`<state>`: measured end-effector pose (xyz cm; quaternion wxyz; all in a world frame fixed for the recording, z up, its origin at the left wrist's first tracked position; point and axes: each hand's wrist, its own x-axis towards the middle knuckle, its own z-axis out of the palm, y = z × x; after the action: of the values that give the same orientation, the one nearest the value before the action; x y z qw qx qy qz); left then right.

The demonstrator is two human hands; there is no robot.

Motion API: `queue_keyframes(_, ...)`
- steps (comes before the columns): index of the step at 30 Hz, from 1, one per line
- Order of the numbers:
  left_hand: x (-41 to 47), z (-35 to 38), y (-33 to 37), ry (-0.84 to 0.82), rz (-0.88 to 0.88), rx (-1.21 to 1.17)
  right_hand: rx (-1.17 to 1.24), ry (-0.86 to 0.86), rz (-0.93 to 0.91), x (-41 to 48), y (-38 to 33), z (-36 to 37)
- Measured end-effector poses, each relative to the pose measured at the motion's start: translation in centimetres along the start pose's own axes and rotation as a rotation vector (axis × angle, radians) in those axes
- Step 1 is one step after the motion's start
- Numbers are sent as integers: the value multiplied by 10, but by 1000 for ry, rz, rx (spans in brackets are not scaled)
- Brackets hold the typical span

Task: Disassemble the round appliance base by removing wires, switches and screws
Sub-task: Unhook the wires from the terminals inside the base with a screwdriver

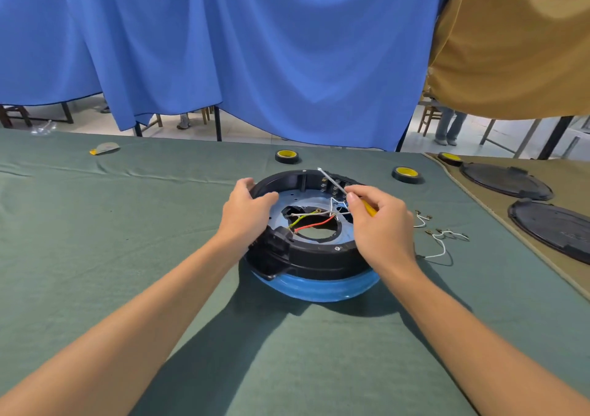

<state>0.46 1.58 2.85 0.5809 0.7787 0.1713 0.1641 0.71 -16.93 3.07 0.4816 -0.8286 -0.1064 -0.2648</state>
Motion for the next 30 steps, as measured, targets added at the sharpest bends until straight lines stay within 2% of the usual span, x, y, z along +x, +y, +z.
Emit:
queue_keyframes(3, 5, -3, 3, 44, -77, 153, -147, 20, -106, -8, -4, -4)
queue_keyframes(6, 0, 0, 1, 32, 4, 271, -215, 33, -258, -12, -8, -14)
queue_keyframes(8, -1, 2, -2, 19, 78, 313, -219, -27, -323, -11, -13, -18)
queue_keyframes(12, 14, -1, -6, -40, 108, 211, -158, -201, -372, -6, -19, -23)
queue_keyframes(16, 29, -4, -7, -110, 100, 140, -191, -322, -348, 4, -17, -23)
queue_keyframes(20, 39, -5, -9, -139, 82, 129, -149, -343, -260, 13, -15, -24)
queue_keyframes(26, 52, -5, -10, -194, 77, 22, -239, -476, -333, 6, -21, -19)
queue_keyframes(28, 55, -5, -9, -198, 91, 51, -241, -504, -308, 11, -24, -18)
queue_keyframes(30, 56, -5, -6, -196, 115, 176, -250, -534, -297, 15, -25, -15)
